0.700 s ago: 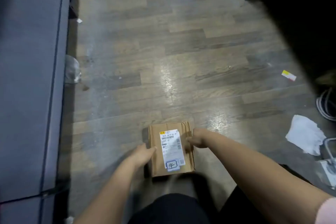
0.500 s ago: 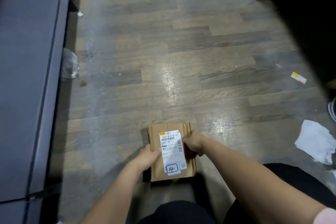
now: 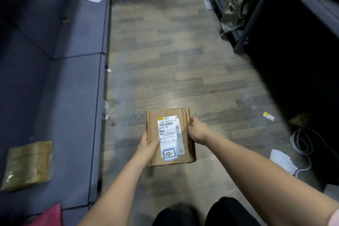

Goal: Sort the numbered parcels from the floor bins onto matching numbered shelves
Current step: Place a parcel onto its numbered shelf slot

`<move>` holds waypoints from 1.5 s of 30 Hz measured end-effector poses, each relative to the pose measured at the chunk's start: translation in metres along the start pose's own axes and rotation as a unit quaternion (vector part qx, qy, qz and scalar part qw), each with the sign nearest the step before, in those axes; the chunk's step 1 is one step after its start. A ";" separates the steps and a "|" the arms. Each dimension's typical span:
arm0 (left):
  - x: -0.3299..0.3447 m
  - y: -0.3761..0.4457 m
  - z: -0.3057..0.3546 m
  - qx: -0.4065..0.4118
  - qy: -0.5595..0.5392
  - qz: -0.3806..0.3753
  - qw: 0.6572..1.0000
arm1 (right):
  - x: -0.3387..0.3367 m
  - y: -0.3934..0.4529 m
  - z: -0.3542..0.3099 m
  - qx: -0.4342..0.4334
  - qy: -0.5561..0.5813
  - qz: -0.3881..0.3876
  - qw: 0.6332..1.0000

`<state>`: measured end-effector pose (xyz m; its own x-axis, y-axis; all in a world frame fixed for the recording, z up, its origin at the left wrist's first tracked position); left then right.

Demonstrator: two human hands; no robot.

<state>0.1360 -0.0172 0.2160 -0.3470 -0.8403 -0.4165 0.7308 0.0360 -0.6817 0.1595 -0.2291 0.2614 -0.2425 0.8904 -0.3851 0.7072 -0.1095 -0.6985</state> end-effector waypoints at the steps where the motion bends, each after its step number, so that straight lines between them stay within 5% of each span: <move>1: -0.017 -0.017 0.021 0.006 -0.006 0.007 1.000 | -0.016 -0.020 -0.024 -0.009 -0.003 0.007 1.000; 9: -0.156 -0.161 0.213 0.063 -0.028 0.034 0.997 | -0.139 -0.188 -0.222 -0.106 -0.006 0.063 0.992; 19: -0.281 -0.287 0.377 0.143 -0.055 0.112 0.982 | -0.232 -0.333 -0.405 -0.262 0.198 0.075 0.942; 34: -0.319 -0.236 0.482 0.158 -0.069 0.237 0.956 | -0.290 -0.248 -0.493 -0.300 0.215 0.032 0.929; 45: -0.330 -0.127 0.603 0.174 -0.080 0.255 0.948 | -0.390 -0.149 -0.580 -0.333 0.186 0.026 0.924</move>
<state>0.5121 -0.0708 0.8033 0.1760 -0.8342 -0.5226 0.9392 0.3013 -0.1648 0.5336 -0.3043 0.8657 -0.0381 0.9955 -0.0871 0.9933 0.0282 -0.1117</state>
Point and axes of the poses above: each hand's wrist, its own y-axis towards the middle knuckle, its own x-axis out of the palm, z = x × y, the point moved 9 cm from there along y, towards the middle knuckle, and after that the axes turned 12 degrees about y, right-handed, at the moved point
